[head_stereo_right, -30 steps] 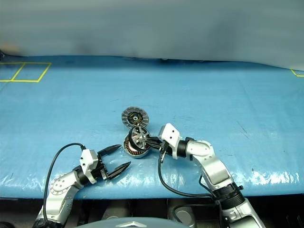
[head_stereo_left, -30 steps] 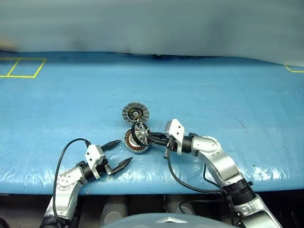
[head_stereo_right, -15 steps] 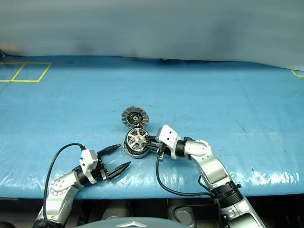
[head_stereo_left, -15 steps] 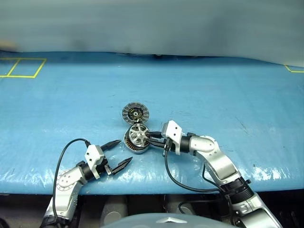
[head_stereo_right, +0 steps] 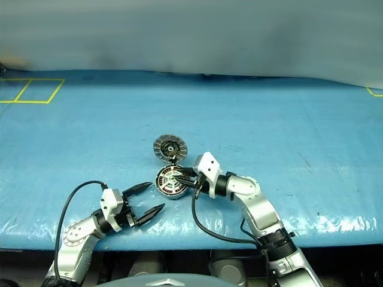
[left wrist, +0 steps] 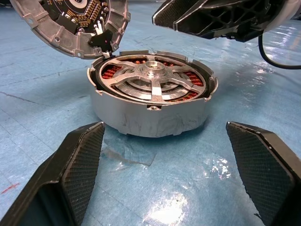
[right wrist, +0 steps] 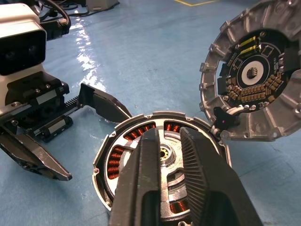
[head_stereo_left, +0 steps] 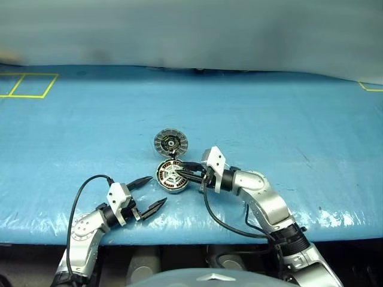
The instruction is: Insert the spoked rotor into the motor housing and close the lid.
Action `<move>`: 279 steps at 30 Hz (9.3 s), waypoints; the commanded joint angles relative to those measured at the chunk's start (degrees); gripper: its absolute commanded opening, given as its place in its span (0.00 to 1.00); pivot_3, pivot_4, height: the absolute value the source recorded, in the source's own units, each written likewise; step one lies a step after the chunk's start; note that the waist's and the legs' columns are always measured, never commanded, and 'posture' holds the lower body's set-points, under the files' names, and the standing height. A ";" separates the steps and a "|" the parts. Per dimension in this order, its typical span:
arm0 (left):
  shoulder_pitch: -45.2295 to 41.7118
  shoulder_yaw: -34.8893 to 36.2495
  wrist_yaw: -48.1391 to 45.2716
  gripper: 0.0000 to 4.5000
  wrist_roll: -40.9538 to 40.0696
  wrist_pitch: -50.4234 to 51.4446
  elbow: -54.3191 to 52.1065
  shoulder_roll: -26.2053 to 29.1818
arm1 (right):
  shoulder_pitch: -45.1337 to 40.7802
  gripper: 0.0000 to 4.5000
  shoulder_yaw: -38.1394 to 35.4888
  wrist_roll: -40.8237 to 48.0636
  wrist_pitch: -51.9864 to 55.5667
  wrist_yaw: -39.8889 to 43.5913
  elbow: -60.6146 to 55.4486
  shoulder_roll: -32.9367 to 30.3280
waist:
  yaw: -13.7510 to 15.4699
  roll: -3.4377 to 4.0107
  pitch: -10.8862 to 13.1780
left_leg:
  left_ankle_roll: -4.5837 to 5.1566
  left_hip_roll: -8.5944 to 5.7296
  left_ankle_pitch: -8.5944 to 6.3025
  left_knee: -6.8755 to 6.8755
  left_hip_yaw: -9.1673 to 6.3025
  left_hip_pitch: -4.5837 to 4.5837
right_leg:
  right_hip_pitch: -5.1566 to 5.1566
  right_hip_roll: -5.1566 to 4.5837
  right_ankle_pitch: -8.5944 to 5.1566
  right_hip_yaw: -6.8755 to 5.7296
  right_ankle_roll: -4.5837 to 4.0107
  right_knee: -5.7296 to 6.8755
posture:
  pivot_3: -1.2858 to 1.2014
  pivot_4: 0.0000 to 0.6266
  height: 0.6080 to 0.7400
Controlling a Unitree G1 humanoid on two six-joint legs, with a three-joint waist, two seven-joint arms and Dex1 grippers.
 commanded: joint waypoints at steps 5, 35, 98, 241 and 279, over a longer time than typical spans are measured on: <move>0.15 0.03 0.65 0.98 0.13 -0.99 -1.03 -0.24 | -2.99 0.01 2.19 -4.89 -0.54 -3.56 5.96 2.42 | -0.05 -0.01 -0.01 | -0.04 0.01 0.02 0.01 0.00 0.03 | 0.01 0.01 0.01 0.00 -0.04 0.02 | 0.52 0.24 1.00; 1.30 0.67 1.32 0.98 -0.36 -1.31 -1.28 -0.30 | -7.13 0.01 -7.85 -8.90 -1.22 -10.49 5.39 -7.37 | -0.39 0.02 -0.06 | -0.03 0.02 0.02 -0.03 0.02 0.07 | 0.00 0.02 0.01 0.02 -0.05 0.01 | 0.52 0.24 1.00; 2.07 1.10 1.65 0.98 -1.05 0.06 -2.74 0.91 | -9.49 0.01 6.68 -9.43 -7.79 7.03 12.18 3.64 | -0.79 0.12 -0.03 | -0.08 0.06 0.05 -0.06 0.03 0.13 | -0.04 0.03 0.05 -0.03 -0.14 0.08 | 0.52 0.24 1.00; -4.12 -1.71 2.90 0.00 2.11 7.59 -1.46 0.30 | -3.44 0.99 -5.79 5.32 1.98 -0.62 1.50 4.39 | 0.13 0.09 -0.63 | -0.17 0.03 0.10 -0.13 0.00 0.05 | 0.00 -0.01 0.02 -0.02 -0.19 -0.12 | 0.52 0.24 1.00; -3.22 -2.14 3.93 0.00 2.72 6.48 -1.23 0.61 | 3.57 0.29 -17.57 27.10 36.07 -7.14 2.99 6.39 | -0.04 0.17 -0.59 | -0.17 0.03 0.09 -0.14 -0.02 0.06 | 0.01 -0.01 0.01 -0.02 -0.19 -0.19 | 0.52 0.24 1.00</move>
